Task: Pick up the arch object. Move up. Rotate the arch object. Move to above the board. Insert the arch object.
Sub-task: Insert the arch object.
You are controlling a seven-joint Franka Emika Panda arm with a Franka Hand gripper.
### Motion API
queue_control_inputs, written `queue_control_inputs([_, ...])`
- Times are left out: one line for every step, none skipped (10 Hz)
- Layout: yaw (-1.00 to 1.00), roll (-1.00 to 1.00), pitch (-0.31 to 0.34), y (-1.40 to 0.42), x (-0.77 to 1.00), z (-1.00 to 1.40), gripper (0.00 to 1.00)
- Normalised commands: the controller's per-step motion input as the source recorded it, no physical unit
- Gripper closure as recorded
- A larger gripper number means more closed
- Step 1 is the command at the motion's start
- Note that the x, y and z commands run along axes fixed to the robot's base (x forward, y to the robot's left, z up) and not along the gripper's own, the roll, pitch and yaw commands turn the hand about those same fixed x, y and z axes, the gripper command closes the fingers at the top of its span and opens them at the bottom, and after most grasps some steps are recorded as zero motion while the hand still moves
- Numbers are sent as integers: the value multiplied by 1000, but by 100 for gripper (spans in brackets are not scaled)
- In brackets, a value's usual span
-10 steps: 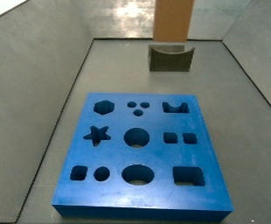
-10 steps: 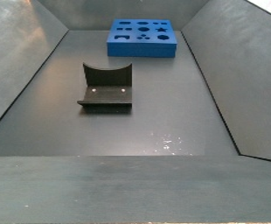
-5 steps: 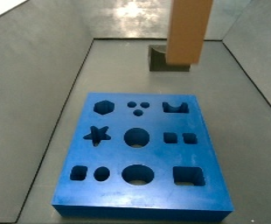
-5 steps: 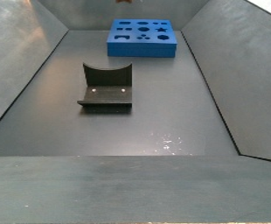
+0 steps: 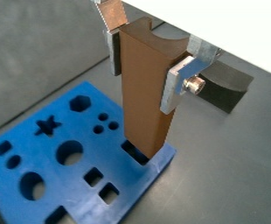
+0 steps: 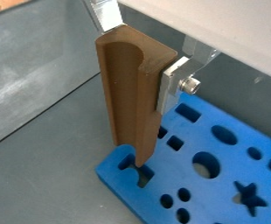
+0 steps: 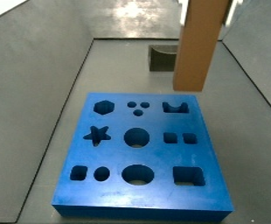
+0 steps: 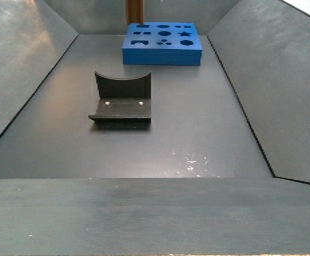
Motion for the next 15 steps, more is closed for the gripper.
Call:
queue_control_inputs([0,159,0,0,17,-414,100])
queue_control_inputs([0,14,0,0,0,-71,100])
queue_control_inputs([0,59,-14,0,-317,-343,100])
queue_control_inputs([0,89,-29,0,-486,-409,100])
queue_control_inputs([20,-1,0,0,0,-9,100])
queue_control_inputs([0,0,0,0,0,-31,100])
queue_control_inputs([0,0,0,0,23,-94,100])
queue_control_inputs([0,0,0,0,17,-163,100])
queue_control_inputs([0,4,0,0,0,-186,100])
queue_control_inputs([0,0,0,0,3,-186,100])
queue_control_inputs([0,7,0,0,0,-214,100])
queue_control_inputs([9,0,0,0,23,-209,100])
queue_control_inputs([6,0,0,0,20,-214,100])
queue_control_inputs([0,0,0,0,100,-191,100])
queue_control_inputs([0,0,0,0,206,-183,100])
